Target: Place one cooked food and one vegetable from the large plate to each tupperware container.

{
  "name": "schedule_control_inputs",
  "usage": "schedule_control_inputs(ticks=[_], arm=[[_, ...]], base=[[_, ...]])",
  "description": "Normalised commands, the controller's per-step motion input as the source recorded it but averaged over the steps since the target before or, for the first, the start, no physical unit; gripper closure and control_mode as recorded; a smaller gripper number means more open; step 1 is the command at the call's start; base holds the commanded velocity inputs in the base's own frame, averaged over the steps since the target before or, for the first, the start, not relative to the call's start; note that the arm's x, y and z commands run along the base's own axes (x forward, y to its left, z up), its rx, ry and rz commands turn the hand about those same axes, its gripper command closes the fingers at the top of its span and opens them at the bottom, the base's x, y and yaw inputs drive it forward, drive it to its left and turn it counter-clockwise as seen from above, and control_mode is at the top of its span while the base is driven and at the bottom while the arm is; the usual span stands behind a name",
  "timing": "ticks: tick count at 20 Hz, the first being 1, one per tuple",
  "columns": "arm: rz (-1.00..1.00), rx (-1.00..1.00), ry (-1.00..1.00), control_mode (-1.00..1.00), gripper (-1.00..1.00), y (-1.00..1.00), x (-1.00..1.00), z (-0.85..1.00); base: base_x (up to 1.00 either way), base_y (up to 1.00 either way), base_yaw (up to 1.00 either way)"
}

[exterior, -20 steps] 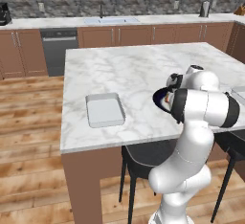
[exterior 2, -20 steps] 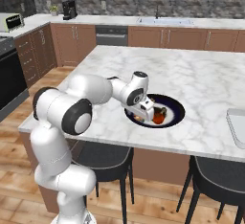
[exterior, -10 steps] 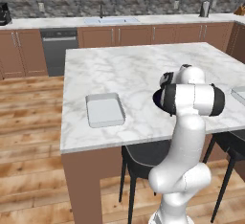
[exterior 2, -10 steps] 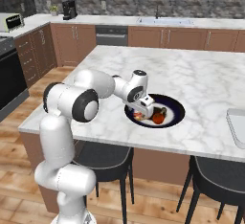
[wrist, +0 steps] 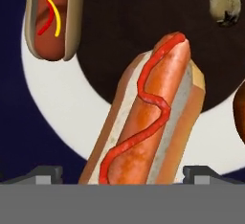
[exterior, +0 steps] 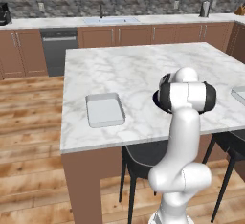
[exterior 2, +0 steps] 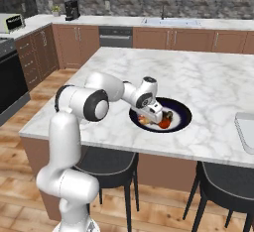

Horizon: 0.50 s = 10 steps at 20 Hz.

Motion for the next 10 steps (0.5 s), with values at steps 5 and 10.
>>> schedule_control_inputs(ticks=[5,10], arm=[[0.0,0.0,0.0,-1.0,-1.0,0.0,0.0,-0.22],[0.0,0.0,0.0,-1.0,1.0,0.0,0.0,-0.1]], base=[[0.0,0.0,0.0],[0.0,0.0,0.0]])
